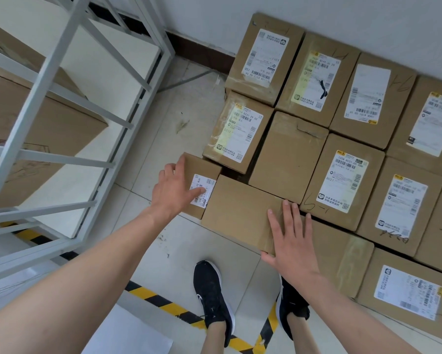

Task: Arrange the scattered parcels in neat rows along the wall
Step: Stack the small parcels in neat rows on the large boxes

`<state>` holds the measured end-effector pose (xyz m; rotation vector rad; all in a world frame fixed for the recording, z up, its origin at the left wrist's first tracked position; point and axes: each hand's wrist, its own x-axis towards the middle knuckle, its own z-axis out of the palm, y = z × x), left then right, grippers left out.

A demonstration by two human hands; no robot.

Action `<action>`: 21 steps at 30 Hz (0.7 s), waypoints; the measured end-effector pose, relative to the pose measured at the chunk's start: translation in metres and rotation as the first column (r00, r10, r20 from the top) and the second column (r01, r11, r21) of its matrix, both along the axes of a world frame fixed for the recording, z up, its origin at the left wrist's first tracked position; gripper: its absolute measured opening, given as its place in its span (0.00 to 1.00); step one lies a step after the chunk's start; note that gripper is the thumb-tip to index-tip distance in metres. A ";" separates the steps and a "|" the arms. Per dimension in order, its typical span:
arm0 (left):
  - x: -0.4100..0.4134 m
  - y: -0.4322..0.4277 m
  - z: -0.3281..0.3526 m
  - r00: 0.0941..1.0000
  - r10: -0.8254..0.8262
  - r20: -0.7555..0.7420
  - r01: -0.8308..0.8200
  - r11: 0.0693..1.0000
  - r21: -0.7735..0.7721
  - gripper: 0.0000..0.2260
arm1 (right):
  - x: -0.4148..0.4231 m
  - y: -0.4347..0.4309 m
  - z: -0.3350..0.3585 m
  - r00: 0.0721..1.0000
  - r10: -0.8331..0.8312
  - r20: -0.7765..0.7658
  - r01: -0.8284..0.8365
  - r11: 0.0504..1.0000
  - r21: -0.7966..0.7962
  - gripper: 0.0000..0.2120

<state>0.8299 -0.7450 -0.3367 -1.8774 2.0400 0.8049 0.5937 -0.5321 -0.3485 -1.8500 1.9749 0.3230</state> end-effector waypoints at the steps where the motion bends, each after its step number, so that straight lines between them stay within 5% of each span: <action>1: 0.000 0.000 0.000 1.000 -0.005 0.002 0.005 1.000 0.002 0.46 | -0.001 0.000 0.001 1.000 0.001 0.000 -0.001 1.000 0.002 0.58; 13: -0.013 0.008 0.004 1.000 -0.016 0.024 0.015 0.999 0.031 0.45 | -0.009 0.005 0.003 0.997 0.055 0.061 -0.053 0.998 -0.035 0.55; 21: -0.008 0.013 0.006 0.987 0.147 -0.063 -0.146 0.989 0.010 0.47 | -0.054 0.072 0.043 0.997 -0.055 0.046 0.051 0.995 0.087 0.47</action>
